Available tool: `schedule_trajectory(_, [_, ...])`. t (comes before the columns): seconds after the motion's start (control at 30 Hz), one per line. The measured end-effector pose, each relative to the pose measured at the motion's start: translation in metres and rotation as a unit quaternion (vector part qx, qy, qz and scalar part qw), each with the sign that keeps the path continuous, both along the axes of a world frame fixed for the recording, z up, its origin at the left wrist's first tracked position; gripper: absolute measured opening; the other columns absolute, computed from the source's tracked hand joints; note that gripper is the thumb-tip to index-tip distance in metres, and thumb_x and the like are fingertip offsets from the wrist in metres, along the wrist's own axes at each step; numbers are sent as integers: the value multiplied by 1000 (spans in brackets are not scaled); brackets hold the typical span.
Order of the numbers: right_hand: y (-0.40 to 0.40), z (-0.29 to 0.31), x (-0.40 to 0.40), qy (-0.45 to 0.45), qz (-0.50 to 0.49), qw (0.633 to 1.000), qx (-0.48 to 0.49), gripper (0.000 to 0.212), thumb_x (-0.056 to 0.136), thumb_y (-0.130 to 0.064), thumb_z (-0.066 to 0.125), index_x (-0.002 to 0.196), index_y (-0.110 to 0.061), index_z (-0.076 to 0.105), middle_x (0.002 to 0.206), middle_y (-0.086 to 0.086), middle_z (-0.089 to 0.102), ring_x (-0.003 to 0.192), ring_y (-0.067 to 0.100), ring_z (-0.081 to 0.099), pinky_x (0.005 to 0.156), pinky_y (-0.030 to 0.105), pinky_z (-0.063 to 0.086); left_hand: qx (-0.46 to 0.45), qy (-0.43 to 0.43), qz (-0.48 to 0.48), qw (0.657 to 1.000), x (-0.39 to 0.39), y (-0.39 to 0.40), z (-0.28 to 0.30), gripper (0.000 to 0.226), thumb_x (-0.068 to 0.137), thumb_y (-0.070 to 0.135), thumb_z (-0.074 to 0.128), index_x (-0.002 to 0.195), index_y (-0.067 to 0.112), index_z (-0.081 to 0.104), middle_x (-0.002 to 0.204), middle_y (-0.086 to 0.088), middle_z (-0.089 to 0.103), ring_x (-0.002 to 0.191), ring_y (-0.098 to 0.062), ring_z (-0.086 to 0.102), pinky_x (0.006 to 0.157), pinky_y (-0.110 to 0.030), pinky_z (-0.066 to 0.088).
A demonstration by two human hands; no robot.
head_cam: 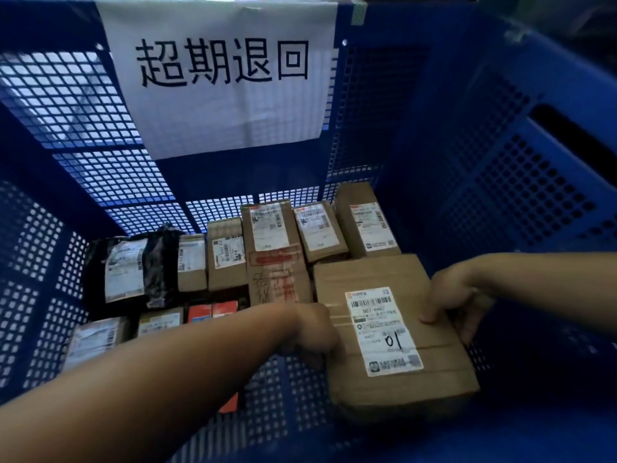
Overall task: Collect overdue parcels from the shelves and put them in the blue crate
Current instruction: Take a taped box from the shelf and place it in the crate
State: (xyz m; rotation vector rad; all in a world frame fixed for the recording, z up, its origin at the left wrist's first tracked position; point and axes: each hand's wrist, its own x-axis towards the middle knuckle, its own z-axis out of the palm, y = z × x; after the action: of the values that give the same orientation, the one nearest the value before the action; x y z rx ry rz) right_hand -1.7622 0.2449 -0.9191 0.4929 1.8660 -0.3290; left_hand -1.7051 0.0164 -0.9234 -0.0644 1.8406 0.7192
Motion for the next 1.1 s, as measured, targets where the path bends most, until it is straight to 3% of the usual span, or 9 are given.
schedule_trajectory(0.1, [-2, -10, 7, 8, -23, 1000, -14, 31, 94, -8, 58, 123, -4, 48, 113, 19, 59, 98, 32, 61, 77, 42, 57, 23, -16, 48, 998, 4, -1, -8, 41, 90, 13, 63, 128, 6, 51, 95, -2, 60, 91, -19, 63, 62, -22, 54])
schedule_trajectory(0.17, [-6, -11, 8, 43, -37, 998, -22, 32, 93, -6, 59, 124, -4, 51, 106, 16, 59, 97, 28, 59, 85, 41, 54, 19, -20, 55, 998, 5, 1, -13, 40, 90, 14, 63, 127, 4, 53, 92, -4, 61, 86, -17, 64, 58, -19, 51])
schedule_trajectory(0.27, [-13, -3, 6, 86, -30, 996, -16, 34, 92, -8, 62, 125, -6, 52, 118, 16, 59, 111, 25, 58, 91, 35, 51, 35, -48, 87, 994, 5, 1, -15, 44, 88, 12, 65, 130, 6, 51, 121, -10, 60, 110, -23, 60, 74, -25, 54])
schedule_trajectory(0.37, [-19, 3, -2, 118, -15, 993, 0, 53, 94, -16, 62, 141, -5, 39, 138, 16, 48, 111, 23, 57, 88, 31, 53, 41, -34, 94, 994, 0, -3, -8, 35, 92, 12, 59, 126, 8, 53, 125, -7, 58, 115, -21, 56, 92, -30, 52])
schedule_trajectory(0.47, [-28, 9, -7, 133, -26, 991, -13, 63, 94, -24, 63, 146, -7, 33, 144, 15, 45, 121, 23, 54, 96, 34, 51, 40, 9, 95, 995, -6, -9, 8, 16, 94, 19, 58, 107, 10, 58, 107, -6, 62, 96, -19, 61, 77, -29, 54])
schedule_trajectory(0.57, [-42, 17, -10, 156, -54, 984, -64, 70, 93, -34, 63, 150, -10, 29, 150, 11, 41, 133, 25, 46, 108, 39, 42, 42, 63, 116, 990, -12, -15, 23, 43, 93, 33, 60, 126, 9, 49, 113, -9, 61, 105, -26, 62, 92, -38, 54])
schedule_trajectory(0.67, [-62, 28, -11, 204, -77, 972, -89, 71, 94, -44, 57, 150, -11, 30, 147, 11, 45, 128, 25, 50, 104, 38, 42, 46, 121, 135, 982, -15, -22, 42, 62, 93, 45, 55, 140, 9, 39, 123, -11, 58, 110, -29, 59, 97, -45, 50])
schedule_trajectory(0.87, [-108, 61, -3, 316, -169, 922, -149, 55, 94, -57, 40, 118, -11, 56, 114, 13, 68, 110, 29, 63, 102, 45, 46, 77, 208, 219, 950, -13, -44, 87, 49, 97, 44, 45, 133, 12, 48, 125, -10, 57, 110, -27, 58, 98, -44, 48])
schedule_trajectory(1.1, [-187, 132, 28, 459, -185, 822, -283, 55, 102, -38, 32, 126, 8, 48, 128, 30, 55, 117, 44, 55, 103, 56, 42, 74, 332, 320, 884, 12, -81, 144, 39, 98, 44, 40, 120, 14, 52, 112, -8, 62, 102, -25, 61, 95, -45, 49])
